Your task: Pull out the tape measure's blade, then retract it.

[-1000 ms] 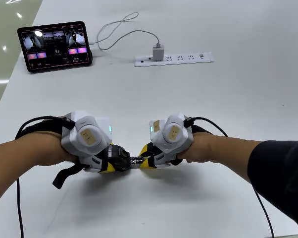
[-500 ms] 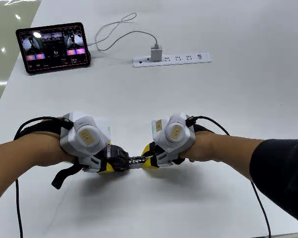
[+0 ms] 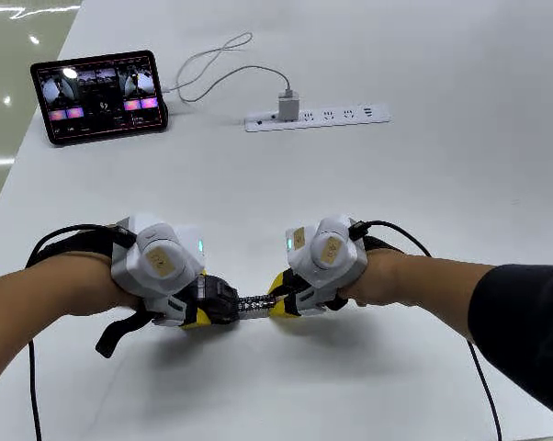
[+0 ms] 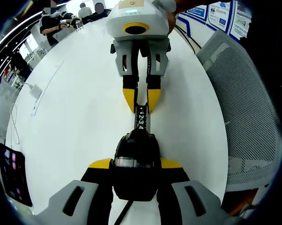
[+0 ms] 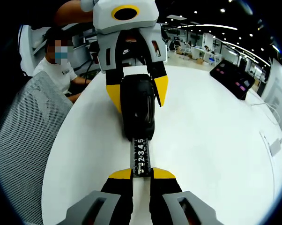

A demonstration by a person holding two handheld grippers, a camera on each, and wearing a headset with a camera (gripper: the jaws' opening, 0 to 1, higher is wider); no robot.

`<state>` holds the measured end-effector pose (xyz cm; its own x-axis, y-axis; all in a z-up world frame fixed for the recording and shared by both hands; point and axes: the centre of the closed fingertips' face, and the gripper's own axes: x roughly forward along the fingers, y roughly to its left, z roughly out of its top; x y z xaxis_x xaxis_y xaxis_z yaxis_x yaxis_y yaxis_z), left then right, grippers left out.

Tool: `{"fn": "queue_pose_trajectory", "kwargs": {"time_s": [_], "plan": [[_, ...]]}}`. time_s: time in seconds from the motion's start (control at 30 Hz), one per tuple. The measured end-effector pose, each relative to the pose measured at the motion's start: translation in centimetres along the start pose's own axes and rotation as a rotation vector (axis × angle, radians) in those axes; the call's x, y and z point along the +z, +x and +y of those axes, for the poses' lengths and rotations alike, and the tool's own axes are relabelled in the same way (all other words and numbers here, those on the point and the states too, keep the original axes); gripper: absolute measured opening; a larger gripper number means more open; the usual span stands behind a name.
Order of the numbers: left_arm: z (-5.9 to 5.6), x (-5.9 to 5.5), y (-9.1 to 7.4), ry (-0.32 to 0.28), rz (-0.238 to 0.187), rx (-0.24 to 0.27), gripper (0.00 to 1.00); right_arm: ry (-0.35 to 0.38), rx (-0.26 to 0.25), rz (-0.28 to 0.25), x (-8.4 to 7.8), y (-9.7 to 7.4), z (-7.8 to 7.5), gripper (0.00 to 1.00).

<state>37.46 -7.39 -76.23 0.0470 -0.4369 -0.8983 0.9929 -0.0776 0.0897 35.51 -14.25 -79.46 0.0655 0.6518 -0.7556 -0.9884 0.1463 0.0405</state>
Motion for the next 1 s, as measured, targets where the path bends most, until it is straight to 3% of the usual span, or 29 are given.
{"fn": "queue_pose_trajectory", "kwargs": {"time_s": [1.0], "plan": [[0.0,0.0,0.0,-0.005,-0.009,-0.001,0.30,0.023,-0.011,0.014,-1.3,-1.2,-0.2,0.08]]}}
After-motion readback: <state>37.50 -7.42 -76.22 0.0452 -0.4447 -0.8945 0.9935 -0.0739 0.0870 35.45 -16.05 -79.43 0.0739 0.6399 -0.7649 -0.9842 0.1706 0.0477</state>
